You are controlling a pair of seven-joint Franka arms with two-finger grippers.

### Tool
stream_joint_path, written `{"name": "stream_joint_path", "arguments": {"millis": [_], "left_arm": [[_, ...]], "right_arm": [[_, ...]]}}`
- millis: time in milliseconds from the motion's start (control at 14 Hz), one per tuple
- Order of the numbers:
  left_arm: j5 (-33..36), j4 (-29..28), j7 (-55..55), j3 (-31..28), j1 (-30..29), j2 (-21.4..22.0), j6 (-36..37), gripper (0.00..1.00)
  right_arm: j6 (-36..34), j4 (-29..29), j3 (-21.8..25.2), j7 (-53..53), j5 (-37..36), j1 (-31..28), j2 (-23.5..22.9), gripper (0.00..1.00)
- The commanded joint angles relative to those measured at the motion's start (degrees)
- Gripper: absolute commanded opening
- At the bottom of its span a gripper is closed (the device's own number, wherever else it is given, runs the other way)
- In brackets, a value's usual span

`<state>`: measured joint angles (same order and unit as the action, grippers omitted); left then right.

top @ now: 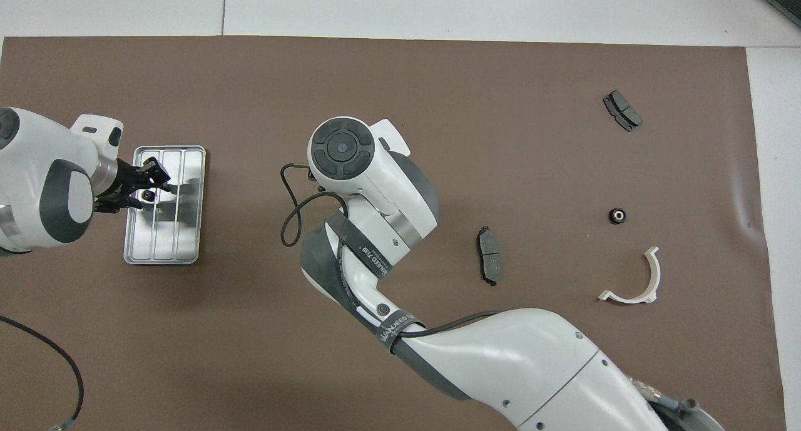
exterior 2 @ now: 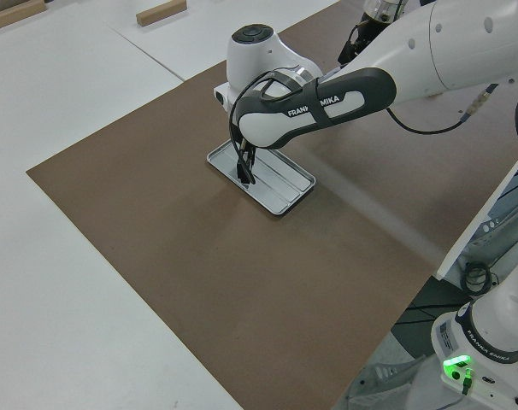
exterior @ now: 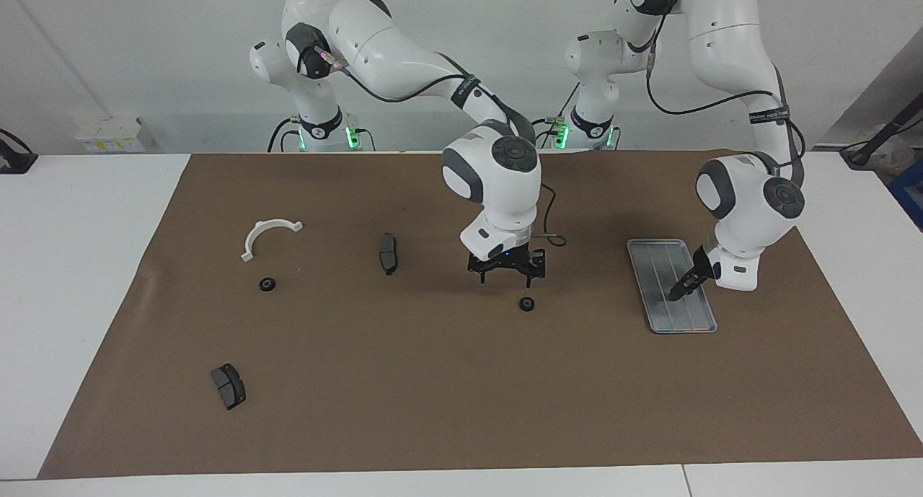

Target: Place bearing gear from tray to pile

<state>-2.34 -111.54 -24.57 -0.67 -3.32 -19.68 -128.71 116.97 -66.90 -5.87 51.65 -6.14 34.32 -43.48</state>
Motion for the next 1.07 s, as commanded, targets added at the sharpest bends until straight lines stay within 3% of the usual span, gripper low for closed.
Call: {"name": "stream_joint_path", "arguments": {"millis": [0, 428, 713, 998], "left_arm": [[-0.2, -2.5, 0.8, -0.3, 0.2, 1.8, -1.5, 0.54], [-0.2, -2.5, 0.8, -0.3, 0.2, 1.7, -1.8, 0.37], [-0.2, -2.5, 1.0, -0.3, 0.2, 1.6, -2.2, 0.22], [-0.2, -2.1, 1.0, -0.3, 0.2, 1.4, -2.2, 0.11]], "right_arm": [[1.8, 1.9, 0.2, 1.3, -1.0, 0.1, -1.7, 1.0], [4.8, 2.3, 0.4, 2.8, -4.5, 2.3, -6.4, 0.99], [10.0, 2.6, 0.5, 4.6, -5.5, 3.0, -8.6, 0.87], [12.0, 2.8, 1.3, 4.7, -6.5, 3.2, -9.3, 0.57]]}}
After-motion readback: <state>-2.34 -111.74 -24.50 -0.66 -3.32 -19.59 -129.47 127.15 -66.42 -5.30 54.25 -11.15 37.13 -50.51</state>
